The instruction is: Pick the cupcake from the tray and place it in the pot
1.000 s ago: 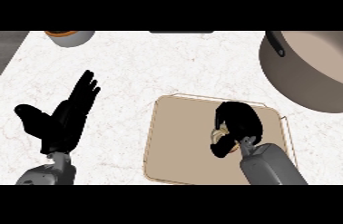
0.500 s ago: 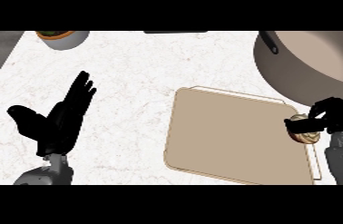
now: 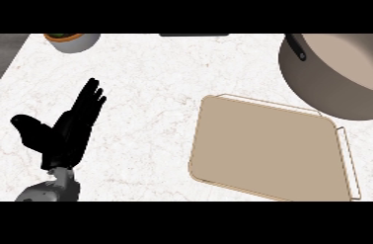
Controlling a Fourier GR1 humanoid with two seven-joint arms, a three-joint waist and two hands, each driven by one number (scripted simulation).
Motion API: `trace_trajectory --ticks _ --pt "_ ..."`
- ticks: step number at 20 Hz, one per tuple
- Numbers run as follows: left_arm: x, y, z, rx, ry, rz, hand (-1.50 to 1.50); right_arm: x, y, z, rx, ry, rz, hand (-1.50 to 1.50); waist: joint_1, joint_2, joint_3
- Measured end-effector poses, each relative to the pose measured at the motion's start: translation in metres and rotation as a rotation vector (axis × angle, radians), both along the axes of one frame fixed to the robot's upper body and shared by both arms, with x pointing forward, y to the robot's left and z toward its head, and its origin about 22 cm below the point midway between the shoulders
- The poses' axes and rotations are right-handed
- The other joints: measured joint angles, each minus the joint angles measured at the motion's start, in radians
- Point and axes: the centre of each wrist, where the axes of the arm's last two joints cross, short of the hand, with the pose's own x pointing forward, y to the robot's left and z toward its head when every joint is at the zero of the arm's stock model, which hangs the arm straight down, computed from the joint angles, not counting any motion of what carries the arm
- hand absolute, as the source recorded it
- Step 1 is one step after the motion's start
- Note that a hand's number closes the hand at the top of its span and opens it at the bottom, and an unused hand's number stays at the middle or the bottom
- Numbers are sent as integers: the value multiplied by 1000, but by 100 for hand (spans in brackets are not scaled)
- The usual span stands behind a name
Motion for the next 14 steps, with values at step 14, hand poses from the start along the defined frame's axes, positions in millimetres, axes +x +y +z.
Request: trace_trajectory --ticks 14 --pt "5 -6 -1 4 -7 -24 0 8 28 146 -165 -360 179 150 24 4 -1"
